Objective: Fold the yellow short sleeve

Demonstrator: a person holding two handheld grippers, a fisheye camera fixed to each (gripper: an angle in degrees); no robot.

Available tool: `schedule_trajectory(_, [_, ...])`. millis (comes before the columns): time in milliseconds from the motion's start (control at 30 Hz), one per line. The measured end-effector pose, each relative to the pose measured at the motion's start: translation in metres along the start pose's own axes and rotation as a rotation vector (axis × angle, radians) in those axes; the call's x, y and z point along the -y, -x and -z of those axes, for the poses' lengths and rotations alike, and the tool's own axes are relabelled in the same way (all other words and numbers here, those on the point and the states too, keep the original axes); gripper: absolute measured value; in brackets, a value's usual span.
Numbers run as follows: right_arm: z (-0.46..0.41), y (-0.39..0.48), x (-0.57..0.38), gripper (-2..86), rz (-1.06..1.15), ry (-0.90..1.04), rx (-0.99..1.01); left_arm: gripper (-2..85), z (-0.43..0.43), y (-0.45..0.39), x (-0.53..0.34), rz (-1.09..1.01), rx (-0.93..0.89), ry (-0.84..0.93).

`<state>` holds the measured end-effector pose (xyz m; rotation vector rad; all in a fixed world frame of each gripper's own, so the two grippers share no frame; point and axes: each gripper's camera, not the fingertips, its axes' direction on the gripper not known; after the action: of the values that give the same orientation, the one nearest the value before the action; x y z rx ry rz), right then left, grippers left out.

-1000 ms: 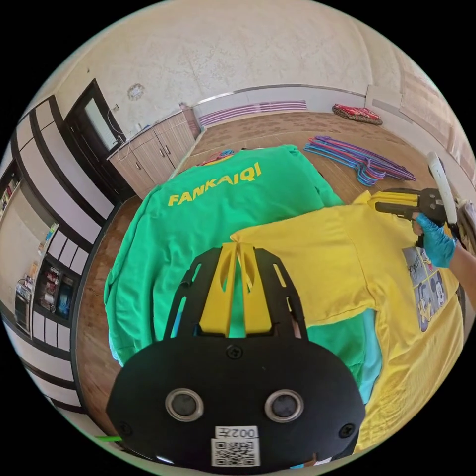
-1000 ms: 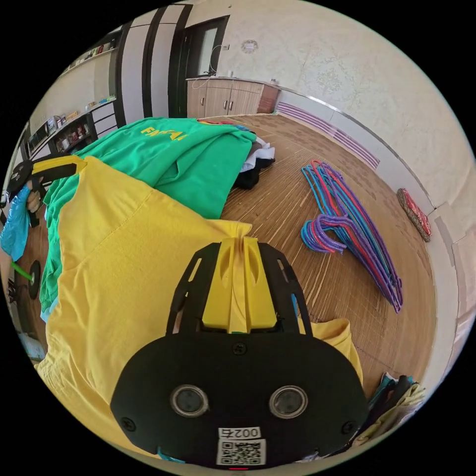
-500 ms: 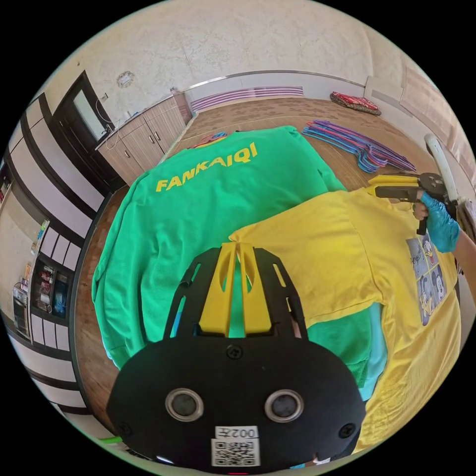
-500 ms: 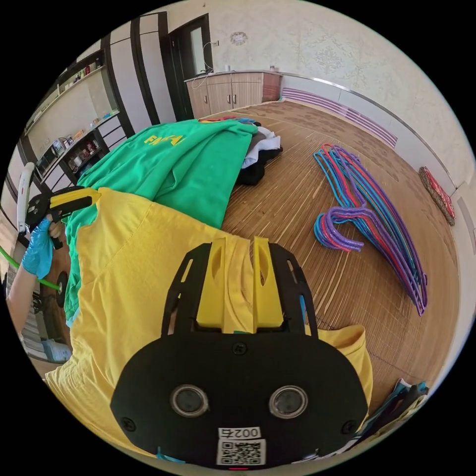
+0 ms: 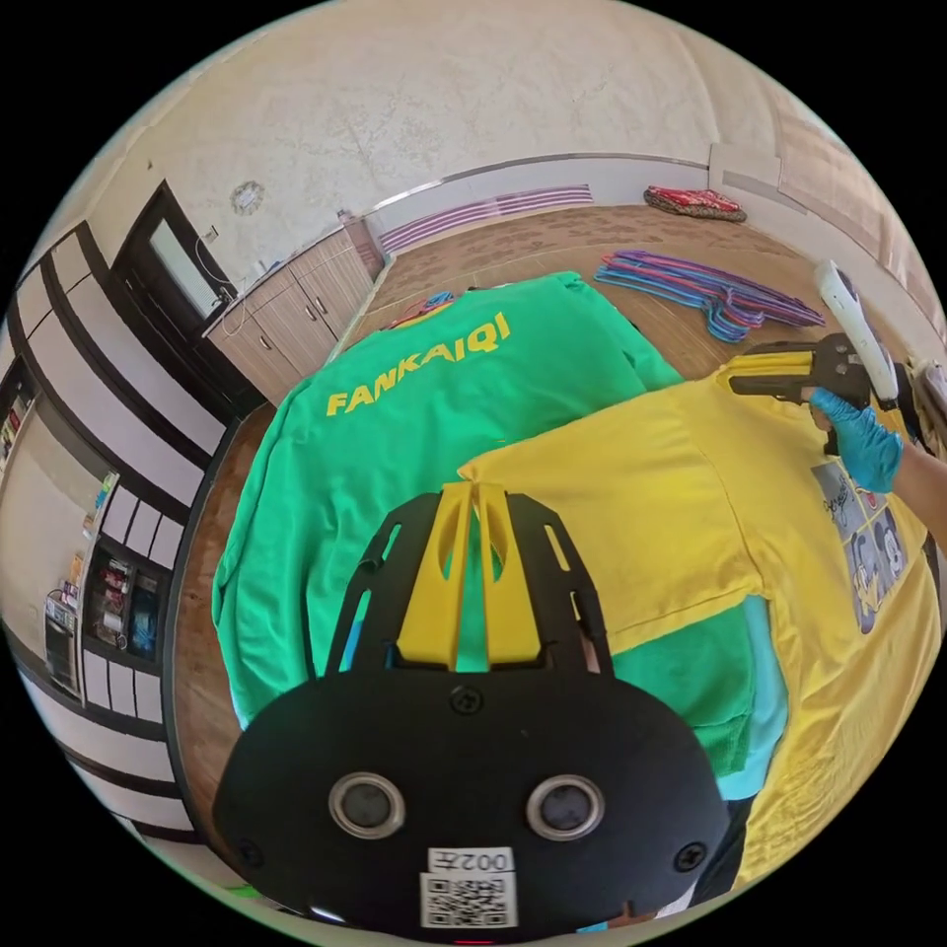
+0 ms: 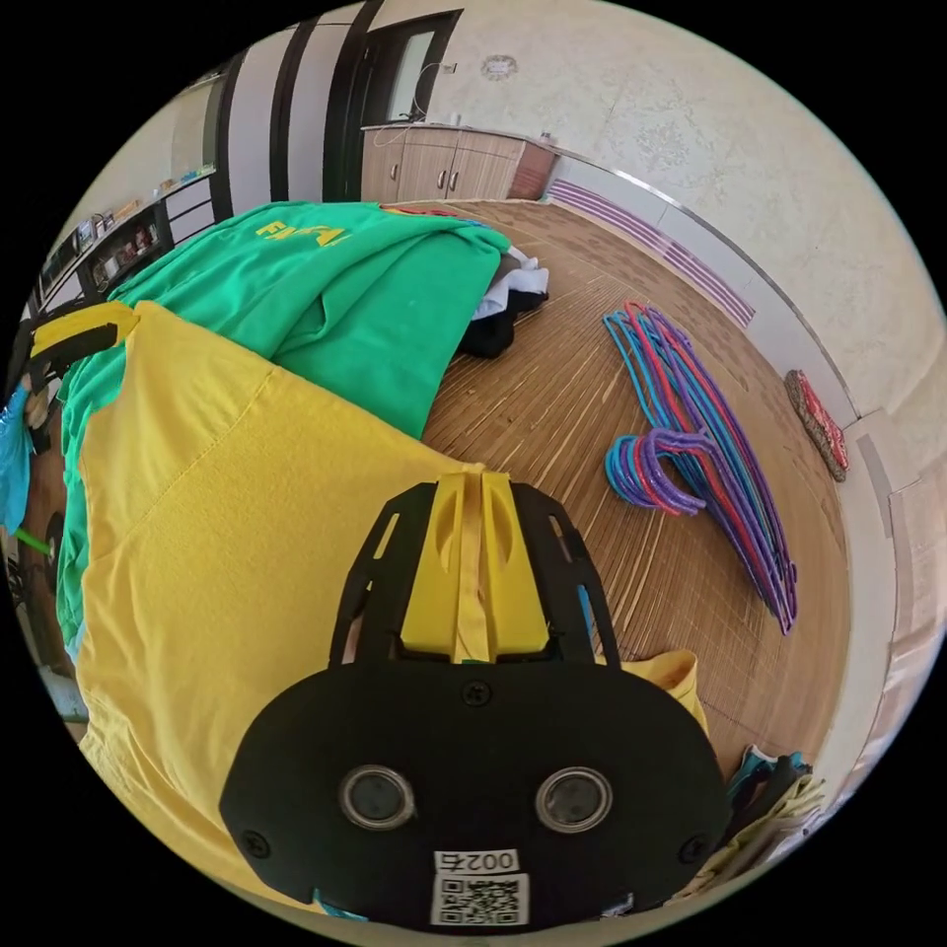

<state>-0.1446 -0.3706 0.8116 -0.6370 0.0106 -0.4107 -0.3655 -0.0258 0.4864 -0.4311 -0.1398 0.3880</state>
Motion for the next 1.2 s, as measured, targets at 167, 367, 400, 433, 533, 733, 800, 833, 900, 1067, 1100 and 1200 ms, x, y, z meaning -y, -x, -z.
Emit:
schedule_trajectory(167, [0.005,-0.004,0.001,6.9,-0.001,0.031,0.047,-1.3,-0.021,0.023,-0.007,0.046,-0.155,0.081])
schedule_trajectory(367, [0.04,-0.009,-0.017,7.1,-0.025,-0.049,0.069,-1.1,-0.002,0.058,-0.029,0.082,-0.18,0.059])
schedule_trajectory(400, [0.044,-0.008,-0.019,7.0,-0.025,-0.055,0.076,-0.9,0.0,0.06,-0.031,0.078,-0.185,0.062])
schedule_trajectory(433, [0.051,-0.006,-0.025,7.0,-0.019,-0.066,0.1,-0.1,0.004,0.063,-0.038,0.059,-0.213,0.065])
schedule_trajectory(533, [0.066,0.005,-0.045,7.0,0.006,-0.075,0.183,3.2,0.012,0.063,-0.055,-0.003,-0.32,0.061])
schedule_trajectory(733, [0.08,0.04,-0.087,7.7,0.111,-0.028,0.316,7.4,0.009,0.054,-0.08,-0.08,-0.395,0.084])
schedule_trajectory(800, [0.081,0.05,-0.097,8.0,0.134,-0.003,0.306,5.7,0.004,0.052,-0.083,-0.088,-0.378,0.101])
schedule_trajectory(833, [0.079,0.055,-0.102,8.1,0.137,0.027,0.283,4.2,0.002,0.05,-0.085,-0.098,-0.382,0.107])
schedule_trajectory(900, [0.078,0.06,-0.107,8.1,0.135,0.034,0.264,1.9,0.001,0.05,-0.086,-0.104,-0.383,0.111])
schedule_trajectory(1067, [0.08,0.067,-0.107,8.1,0.111,0.034,0.267,-0.7,0.005,0.052,-0.093,-0.117,-0.306,0.104])
schedule_trajectory(1100, [0.08,0.068,-0.107,8.1,0.113,0.034,0.266,-0.7,0.005,0.053,-0.095,-0.116,-0.307,0.105])
schedule_trajectory(1200, [0.08,0.074,-0.105,8.1,0.109,0.031,0.267,-0.3,0.006,0.057,-0.102,-0.113,-0.331,0.086])
